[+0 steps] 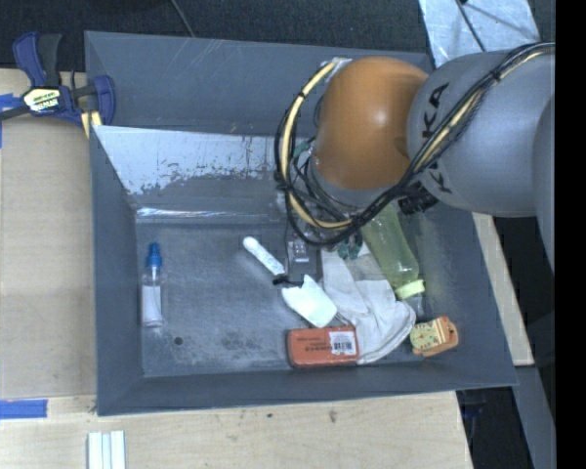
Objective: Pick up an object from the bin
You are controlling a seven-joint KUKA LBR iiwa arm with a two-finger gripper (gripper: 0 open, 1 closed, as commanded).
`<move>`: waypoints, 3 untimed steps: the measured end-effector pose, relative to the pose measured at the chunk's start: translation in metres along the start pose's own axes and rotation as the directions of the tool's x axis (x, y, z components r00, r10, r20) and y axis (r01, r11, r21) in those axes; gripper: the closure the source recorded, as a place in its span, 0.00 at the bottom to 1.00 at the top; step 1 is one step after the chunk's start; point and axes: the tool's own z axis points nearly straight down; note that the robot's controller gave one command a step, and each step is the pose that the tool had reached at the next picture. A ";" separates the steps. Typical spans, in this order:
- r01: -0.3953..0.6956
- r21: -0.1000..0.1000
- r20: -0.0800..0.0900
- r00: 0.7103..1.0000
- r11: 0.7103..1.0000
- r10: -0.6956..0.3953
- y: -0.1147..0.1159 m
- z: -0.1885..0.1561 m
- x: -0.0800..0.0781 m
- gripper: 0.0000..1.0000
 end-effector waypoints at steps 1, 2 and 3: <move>0.000 0.000 0.000 1.000 1.000 0.000 0.000 0.000 0.000 0.00; 0.021 0.000 0.003 1.000 1.000 -0.021 -0.020 0.037 -0.012 0.00; -0.120 0.002 -0.004 0.993 0.993 0.120 -0.029 0.057 -0.002 0.00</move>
Offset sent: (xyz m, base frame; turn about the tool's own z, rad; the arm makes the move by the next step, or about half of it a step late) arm 0.0134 -0.0271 -0.0514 -0.0253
